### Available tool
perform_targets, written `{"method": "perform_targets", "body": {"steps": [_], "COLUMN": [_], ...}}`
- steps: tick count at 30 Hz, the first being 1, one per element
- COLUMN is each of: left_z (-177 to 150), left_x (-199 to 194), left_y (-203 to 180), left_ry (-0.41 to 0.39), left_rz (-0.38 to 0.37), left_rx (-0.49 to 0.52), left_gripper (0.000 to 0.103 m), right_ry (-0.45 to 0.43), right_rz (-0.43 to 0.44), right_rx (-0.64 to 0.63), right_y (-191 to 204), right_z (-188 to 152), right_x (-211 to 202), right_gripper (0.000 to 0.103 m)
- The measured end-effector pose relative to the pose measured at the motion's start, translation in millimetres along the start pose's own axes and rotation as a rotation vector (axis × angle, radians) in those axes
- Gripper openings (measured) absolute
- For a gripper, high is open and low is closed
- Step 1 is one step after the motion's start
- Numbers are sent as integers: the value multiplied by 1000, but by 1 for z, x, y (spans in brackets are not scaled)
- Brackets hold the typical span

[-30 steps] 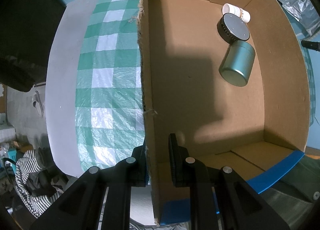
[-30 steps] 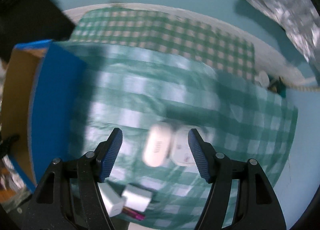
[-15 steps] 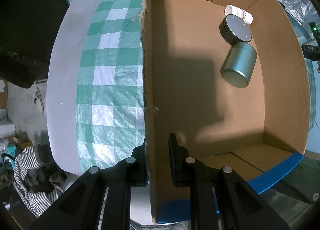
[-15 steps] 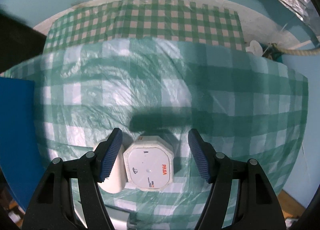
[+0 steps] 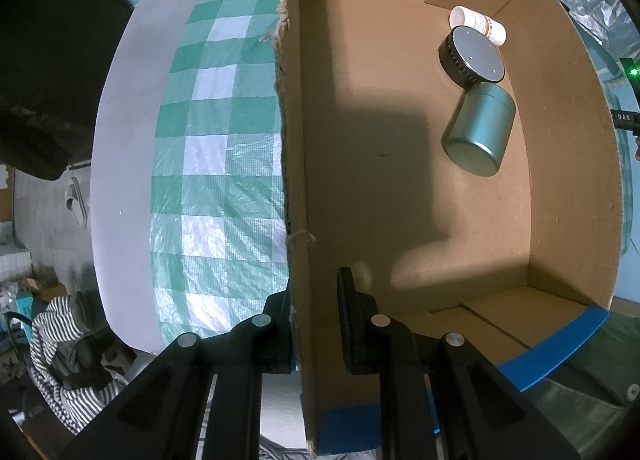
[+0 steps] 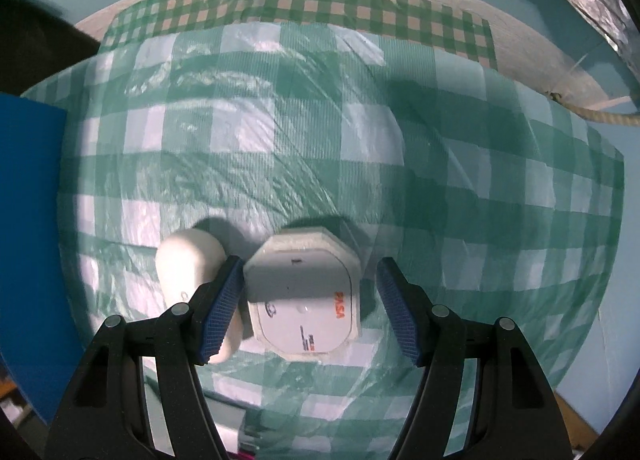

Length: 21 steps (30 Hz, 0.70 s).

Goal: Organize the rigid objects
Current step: 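Move the right gripper back to the octagonal white PASA device and grasp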

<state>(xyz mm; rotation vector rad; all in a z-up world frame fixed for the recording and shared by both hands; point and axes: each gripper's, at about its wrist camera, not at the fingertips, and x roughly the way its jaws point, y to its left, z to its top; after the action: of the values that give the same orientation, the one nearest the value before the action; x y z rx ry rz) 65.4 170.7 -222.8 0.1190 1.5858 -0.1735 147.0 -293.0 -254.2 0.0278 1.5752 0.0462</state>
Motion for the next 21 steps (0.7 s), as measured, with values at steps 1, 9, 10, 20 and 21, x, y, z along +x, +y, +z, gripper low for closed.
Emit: {"method": "perform_targets", "body": {"steps": [1,9,10,20,21], "left_z": [0,2,2,1,2], "left_x": [0,0,0,1,1], "left_y": [0,0,1,3,3], "left_ry": [1,1,1,1,1], "left_rz": [0,2,2,1,1], "left_rx": [0,0,-1,-4,-4], "left_gripper": [16,16,16,16,16], "right_ry": [-2,-10,-16,-26,-22], "right_rz": [-3,-44,-48,-44,-40], "right_rx": [-8,-64,-65,-44,-44], "right_y": [0,4,6,7,7], "right_z": [-2,-7,-9,-15,-16], "right_x": [0,2,2,-2,-2], "right_gripper": [69,69,69,52,52]}}
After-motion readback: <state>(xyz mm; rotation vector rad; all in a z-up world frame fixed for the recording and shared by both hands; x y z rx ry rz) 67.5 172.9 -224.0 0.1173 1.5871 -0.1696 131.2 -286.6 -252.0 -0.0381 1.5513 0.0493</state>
